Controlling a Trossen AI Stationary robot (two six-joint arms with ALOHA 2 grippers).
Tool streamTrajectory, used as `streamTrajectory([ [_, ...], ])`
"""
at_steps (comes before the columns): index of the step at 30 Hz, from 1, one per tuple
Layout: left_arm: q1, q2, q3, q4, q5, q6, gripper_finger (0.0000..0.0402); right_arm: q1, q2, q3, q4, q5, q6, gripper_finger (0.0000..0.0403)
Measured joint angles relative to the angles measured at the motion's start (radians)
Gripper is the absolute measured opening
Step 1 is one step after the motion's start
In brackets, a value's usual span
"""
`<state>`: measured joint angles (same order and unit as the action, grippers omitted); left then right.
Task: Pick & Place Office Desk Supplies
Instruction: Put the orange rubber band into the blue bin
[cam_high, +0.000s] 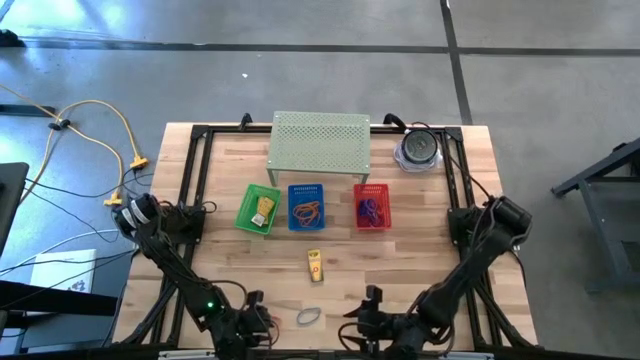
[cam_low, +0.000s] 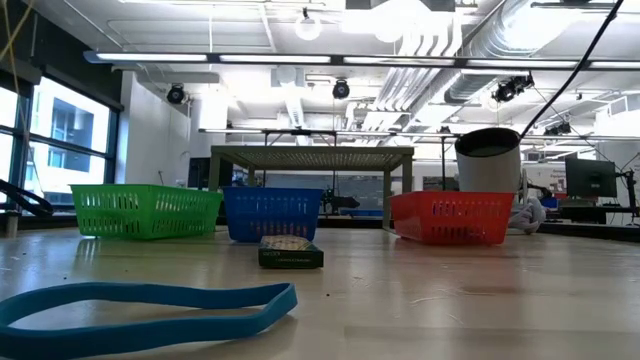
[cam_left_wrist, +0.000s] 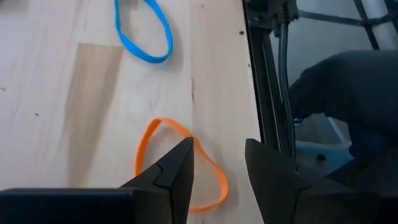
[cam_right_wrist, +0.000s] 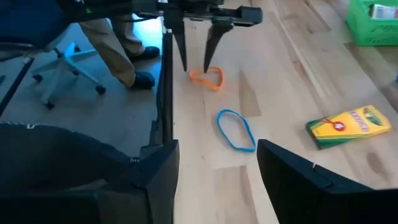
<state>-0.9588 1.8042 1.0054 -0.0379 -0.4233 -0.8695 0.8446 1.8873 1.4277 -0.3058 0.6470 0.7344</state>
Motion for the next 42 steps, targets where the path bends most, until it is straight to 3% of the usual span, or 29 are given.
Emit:
streamTrajectory([
  [9, 0.0, 0.0, 0.0, 0.001, -0.009, -0.1, 0.014, -0.002, 0.021, 0.0, 0.034, -0.024, 0.0, 0.0205],
  [14, 0.001, 0.033, 0.0, 0.031, -0.077, -0.141, 0.014, -0.002, 0.021, 0.0, 0.032, -0.021, -0.005, 0.0205],
  [42, 0.005, 0.068, -0.001, 0.034, -0.067, -0.237, 0.014, 0.0, 0.02, 0.0, 0.033, -0.022, -0.024, 0.0205],
])
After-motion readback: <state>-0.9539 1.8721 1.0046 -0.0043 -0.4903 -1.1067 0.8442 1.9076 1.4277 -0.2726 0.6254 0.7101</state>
